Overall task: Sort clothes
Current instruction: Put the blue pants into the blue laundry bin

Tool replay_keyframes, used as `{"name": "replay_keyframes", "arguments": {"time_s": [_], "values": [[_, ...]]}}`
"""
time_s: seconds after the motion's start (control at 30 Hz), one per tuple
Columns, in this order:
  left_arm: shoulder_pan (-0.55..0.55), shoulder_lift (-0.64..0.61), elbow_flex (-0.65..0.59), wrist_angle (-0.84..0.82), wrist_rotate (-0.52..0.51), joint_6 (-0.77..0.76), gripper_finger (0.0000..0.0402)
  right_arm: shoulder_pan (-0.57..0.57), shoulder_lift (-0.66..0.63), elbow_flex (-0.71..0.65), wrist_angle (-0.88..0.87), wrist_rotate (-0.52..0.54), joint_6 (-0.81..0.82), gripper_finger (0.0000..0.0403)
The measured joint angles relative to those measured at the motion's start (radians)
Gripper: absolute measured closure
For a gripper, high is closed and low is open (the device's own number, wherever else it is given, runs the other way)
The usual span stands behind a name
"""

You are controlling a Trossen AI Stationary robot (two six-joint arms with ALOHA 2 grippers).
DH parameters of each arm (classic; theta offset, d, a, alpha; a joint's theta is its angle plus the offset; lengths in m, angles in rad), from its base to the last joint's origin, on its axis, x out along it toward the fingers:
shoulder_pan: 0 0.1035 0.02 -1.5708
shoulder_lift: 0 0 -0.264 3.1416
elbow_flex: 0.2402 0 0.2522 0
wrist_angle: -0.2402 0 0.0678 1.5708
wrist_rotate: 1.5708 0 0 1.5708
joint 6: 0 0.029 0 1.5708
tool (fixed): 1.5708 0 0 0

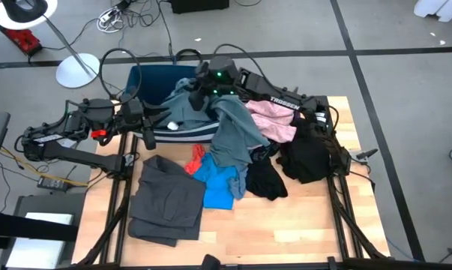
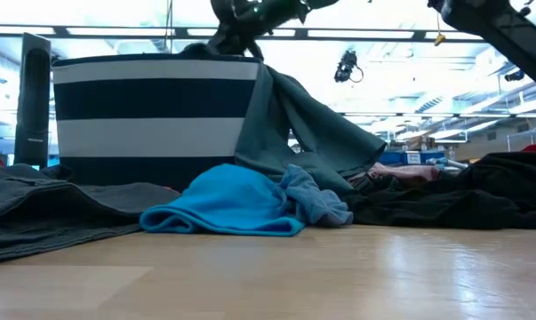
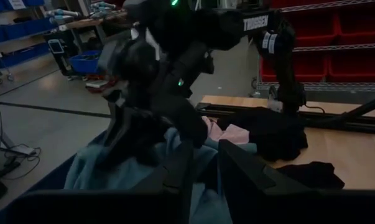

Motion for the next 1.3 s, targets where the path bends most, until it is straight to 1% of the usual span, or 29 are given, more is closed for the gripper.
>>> {"name": "replay_keyframes", "arguments": {"time_s": [0.23,0.33,0.4,0.53,0.67,0.87,0.97,1.03,1.13,1.2,1.3], "values": [[0.000,0.000,0.000,-0.004,0.000,0.000,0.0321,-0.013,-0.025,0.000,-0.059,-0.031,0.019,0.0260],[0.000,0.000,0.000,-0.005,0.000,0.000,0.0321,-0.012,-0.070,0.000,-0.094,-0.032,0.014,0.0237],[0.000,0.000,0.000,-0.005,0.000,0.000,0.0321,-0.013,-0.106,0.000,-0.135,-0.032,-0.018,0.0228],[0.000,0.000,0.000,-0.004,0.000,0.000,0.0321,-0.013,-0.190,0.000,-0.248,-0.032,-0.100,0.0219],[0.000,0.000,0.000,-0.004,0.000,0.000,0.0321,-0.008,-0.287,0.001,-0.385,-0.031,-0.152,0.0223],[0.000,0.000,0.000,-0.004,0.000,0.000,0.0321,0.004,-0.386,0.000,-0.678,-0.029,-0.159,0.0232],[0.000,0.000,0.000,-0.004,0.000,0.000,0.0321,0.017,-0.415,-0.013,-0.819,0.020,-0.141,0.0232],[0.000,0.000,0.000,-0.004,0.000,0.000,0.0321,0.025,-0.440,-0.062,-0.835,0.035,-0.133,0.0234],[0.000,0.000,0.000,-0.004,0.000,0.000,0.0321,0.040,-0.496,-0.185,-0.792,0.040,-0.105,0.0236],[0.000,0.000,0.000,-0.004,0.000,0.000,0.0321,0.051,-0.544,-0.299,-0.763,0.040,-0.086,0.0238],[0.000,0.000,0.000,-0.004,0.000,0.000,0.0321,0.063,-0.631,-0.517,-0.650,0.040,-0.038,0.0240]]}}
